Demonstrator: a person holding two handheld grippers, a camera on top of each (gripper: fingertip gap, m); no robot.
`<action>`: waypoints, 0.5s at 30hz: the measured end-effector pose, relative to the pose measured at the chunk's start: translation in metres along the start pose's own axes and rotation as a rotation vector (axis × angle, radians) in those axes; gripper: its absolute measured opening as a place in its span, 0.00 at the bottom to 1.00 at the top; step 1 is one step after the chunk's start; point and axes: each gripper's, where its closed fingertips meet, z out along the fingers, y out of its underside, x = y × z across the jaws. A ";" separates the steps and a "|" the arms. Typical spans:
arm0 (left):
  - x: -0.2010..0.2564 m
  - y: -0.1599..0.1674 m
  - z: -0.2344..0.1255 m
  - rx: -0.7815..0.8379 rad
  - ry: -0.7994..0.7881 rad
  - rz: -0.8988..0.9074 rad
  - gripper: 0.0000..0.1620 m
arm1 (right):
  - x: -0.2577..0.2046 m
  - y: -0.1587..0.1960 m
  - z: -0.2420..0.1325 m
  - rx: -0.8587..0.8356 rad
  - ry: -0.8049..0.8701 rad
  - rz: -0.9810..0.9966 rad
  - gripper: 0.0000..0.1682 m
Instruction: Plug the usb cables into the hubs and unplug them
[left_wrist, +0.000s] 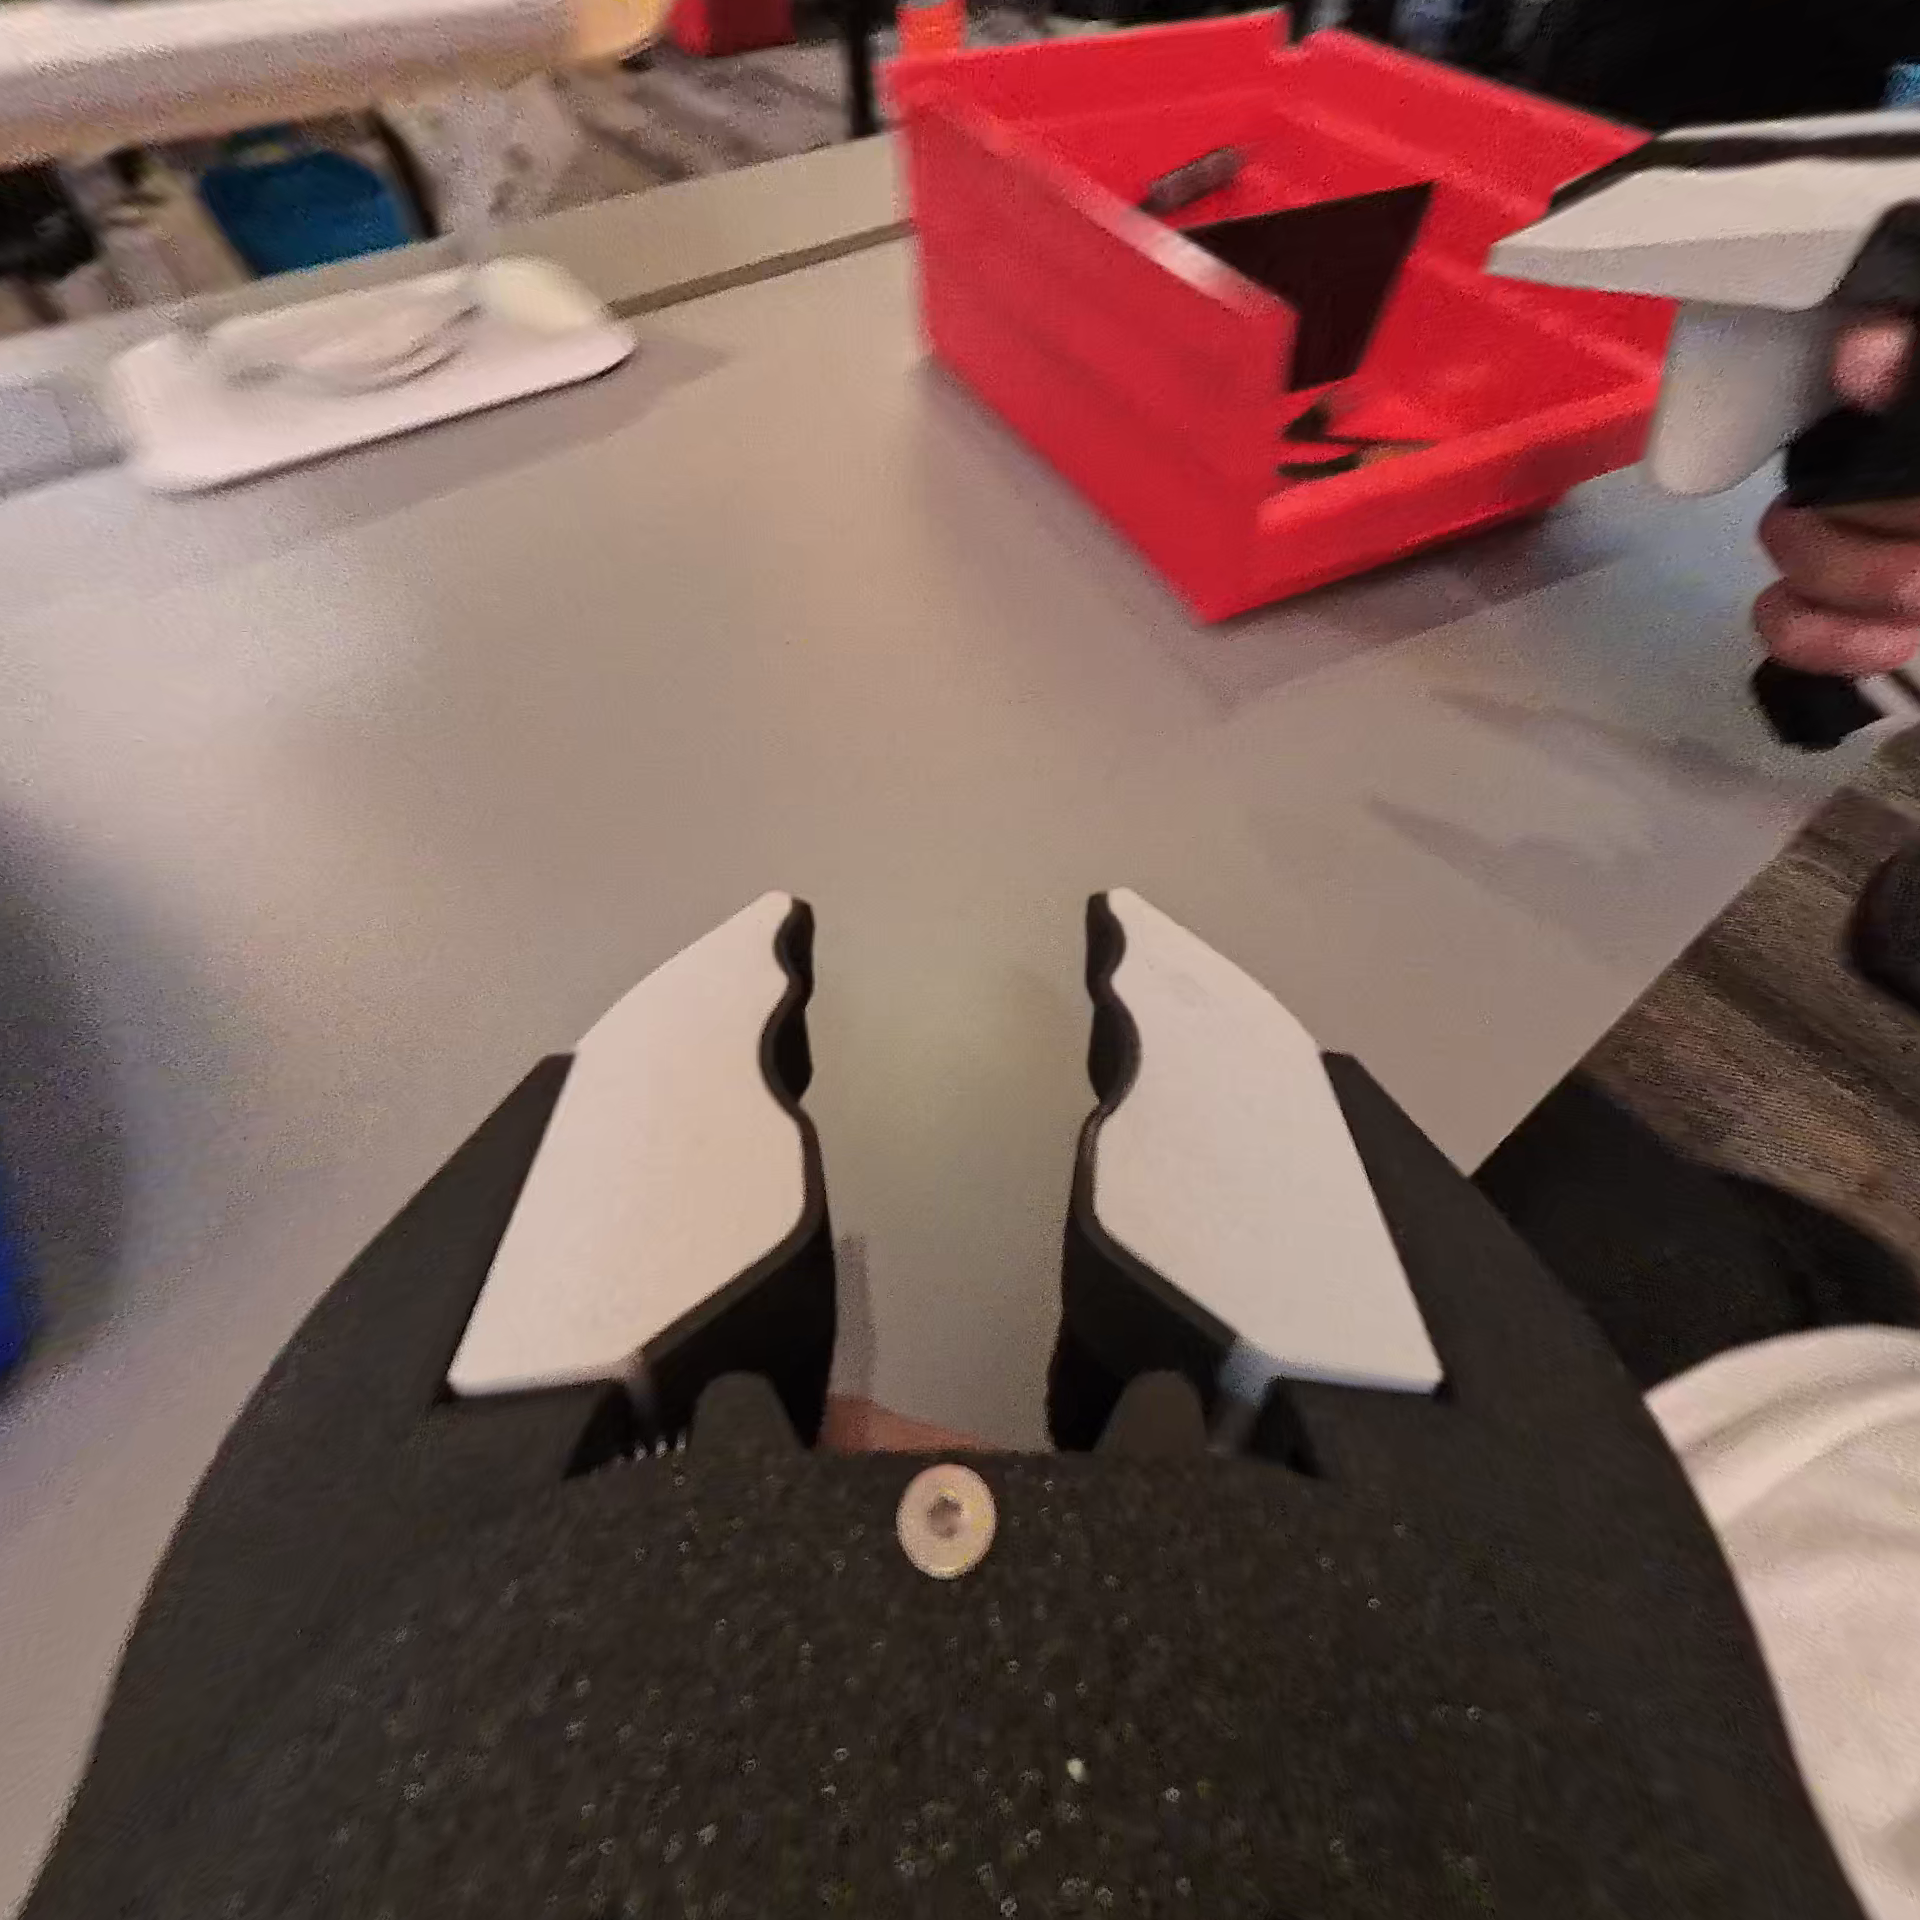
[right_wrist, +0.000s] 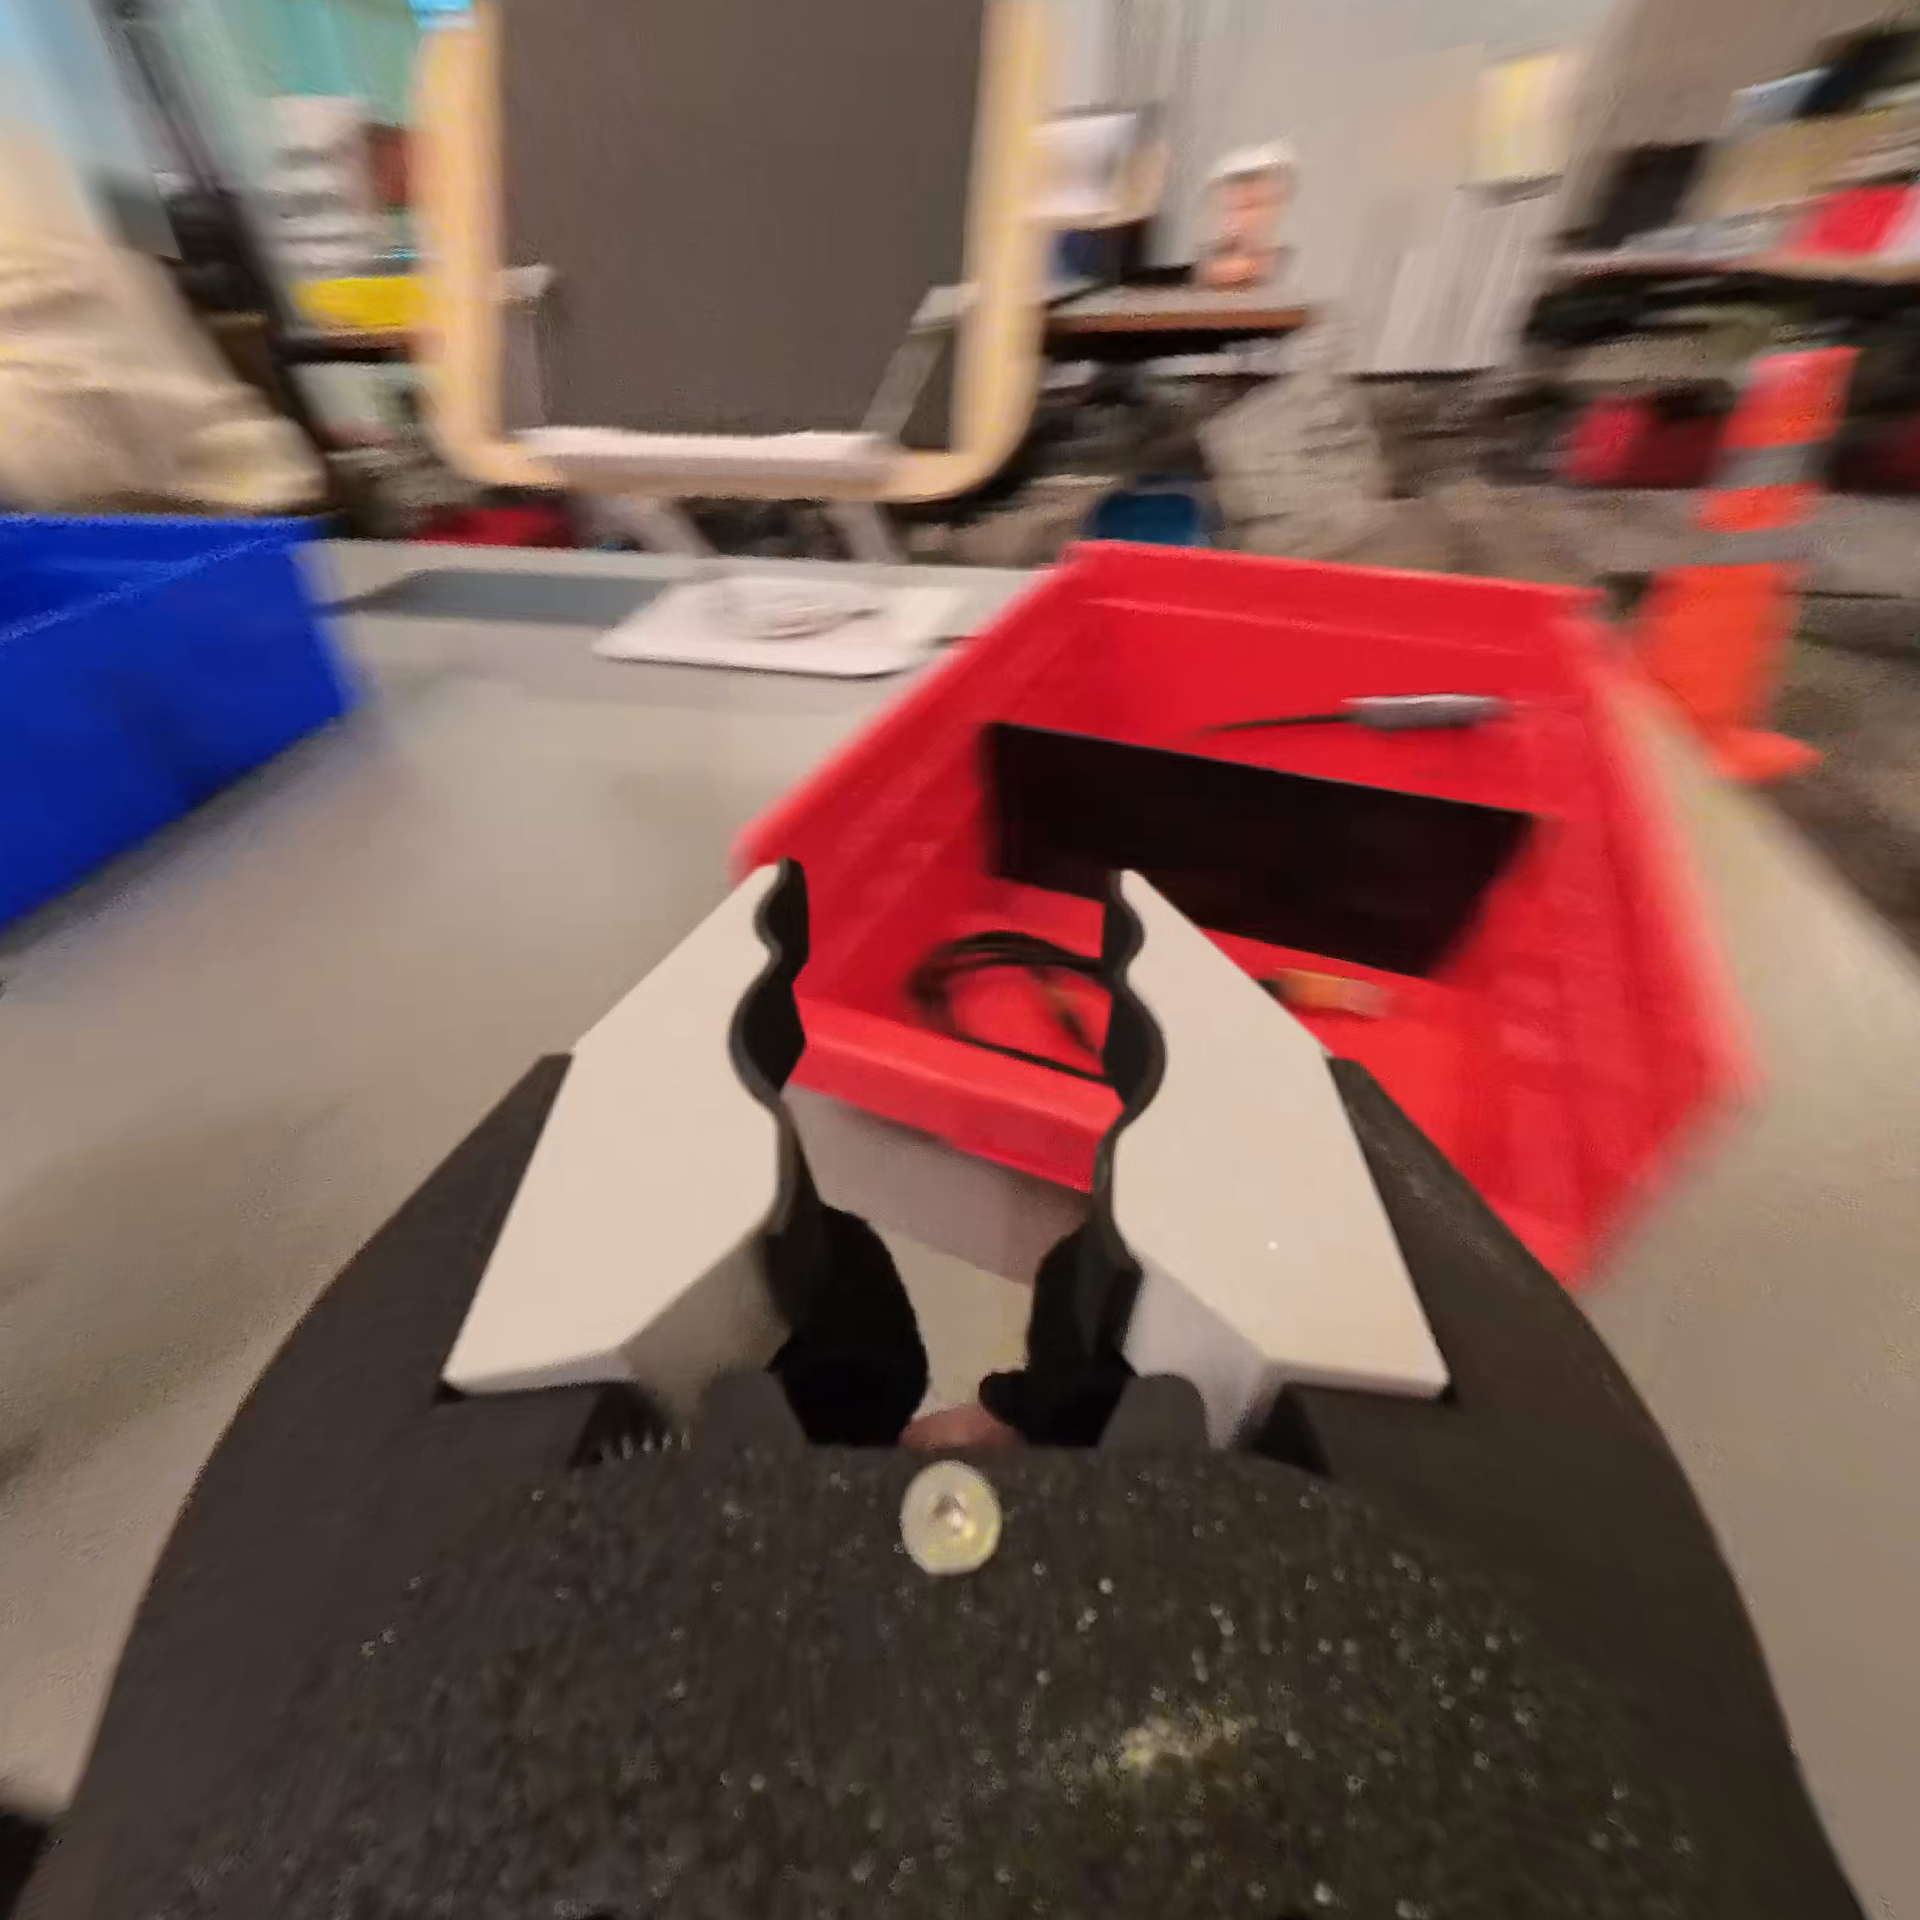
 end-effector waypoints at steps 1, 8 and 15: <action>0.022 -0.017 0.022 0.009 0.030 0.023 0.32 | 0.033 0.001 -0.012 0.003 0.149 0.010 0.29; 0.073 -0.066 0.175 -0.082 -0.028 -0.028 0.31 | 0.134 0.048 -0.007 -0.140 0.396 0.190 0.27; 0.038 -0.058 0.181 -0.078 -0.123 -0.133 0.04 | 0.110 0.054 0.011 -0.181 0.396 0.170 0.01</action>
